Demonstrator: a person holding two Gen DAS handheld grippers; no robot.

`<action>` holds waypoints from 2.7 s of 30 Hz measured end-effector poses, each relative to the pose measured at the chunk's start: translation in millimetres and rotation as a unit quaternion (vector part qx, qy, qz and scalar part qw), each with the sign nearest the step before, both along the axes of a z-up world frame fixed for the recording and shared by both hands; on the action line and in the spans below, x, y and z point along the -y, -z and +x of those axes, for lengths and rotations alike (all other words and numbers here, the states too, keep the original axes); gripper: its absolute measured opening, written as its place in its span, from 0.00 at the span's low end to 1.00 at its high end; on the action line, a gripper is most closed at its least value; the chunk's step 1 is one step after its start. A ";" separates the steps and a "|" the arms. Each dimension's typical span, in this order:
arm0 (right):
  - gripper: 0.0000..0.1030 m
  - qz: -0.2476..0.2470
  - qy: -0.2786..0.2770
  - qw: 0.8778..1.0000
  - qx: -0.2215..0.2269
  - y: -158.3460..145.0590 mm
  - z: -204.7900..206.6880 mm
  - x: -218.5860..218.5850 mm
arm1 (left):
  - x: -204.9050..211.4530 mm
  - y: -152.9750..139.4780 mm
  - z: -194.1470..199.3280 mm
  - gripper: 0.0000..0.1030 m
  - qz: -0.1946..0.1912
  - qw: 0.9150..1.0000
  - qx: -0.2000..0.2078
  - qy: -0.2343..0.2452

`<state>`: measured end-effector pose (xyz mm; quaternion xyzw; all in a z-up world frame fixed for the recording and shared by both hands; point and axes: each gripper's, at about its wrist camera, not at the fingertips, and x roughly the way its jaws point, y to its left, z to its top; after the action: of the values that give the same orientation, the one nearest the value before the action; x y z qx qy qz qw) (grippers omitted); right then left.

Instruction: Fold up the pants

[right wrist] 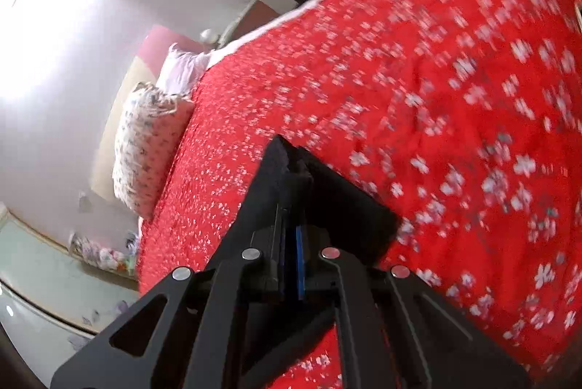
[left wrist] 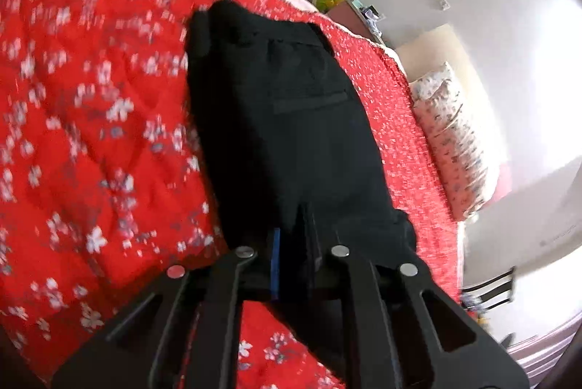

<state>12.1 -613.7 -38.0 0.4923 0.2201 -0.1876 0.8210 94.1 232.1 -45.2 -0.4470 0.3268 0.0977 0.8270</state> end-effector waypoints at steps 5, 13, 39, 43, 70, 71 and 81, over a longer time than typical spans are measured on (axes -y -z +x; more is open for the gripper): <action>0.04 0.035 -0.005 0.996 0.079 -9.4 -11.1 1.7 | -0.5 -0.7 -0.2 0.13 0.001 1.000 0.003 0.003; 0.04 0.115 0.005 0.993 -0.024 29.9 -28.5 12.5 | -7.0 1.9 0.1 0.13 -0.008 1.000 0.006 -0.004; 0.48 -0.129 -0.002 0.992 -0.007 -61.5 -16.0 -49.9 | -28.4 -3.4 3.8 0.05 -0.032 0.999 0.034 -0.011; 0.48 -0.167 -0.079 0.983 0.025 -76.2 2.1 -79.1 | -26.5 -17.4 -18.5 0.04 -0.027 0.997 0.063 -0.022; 0.44 0.104 -0.318 0.937 -0.099 18.3 60.9 -212.2 | 25.7 -69.4 -35.7 0.75 0.178 0.979 0.090 -0.042; 0.42 0.101 -0.311 0.939 -0.106 18.3 61.5 -213.3 | 35.6 -70.8 -32.2 0.75 0.183 0.979 0.090 -0.026; 0.32 0.134 -0.209 0.967 -0.061 28.6 57.1 -199.2 | 57.0 -61.8 -12.0 0.77 0.184 0.978 0.094 0.030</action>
<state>69.2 -414.4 -66.7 0.5283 0.3914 -0.0102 0.7534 82.1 175.1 16.6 -0.2847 0.2372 0.0889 0.9246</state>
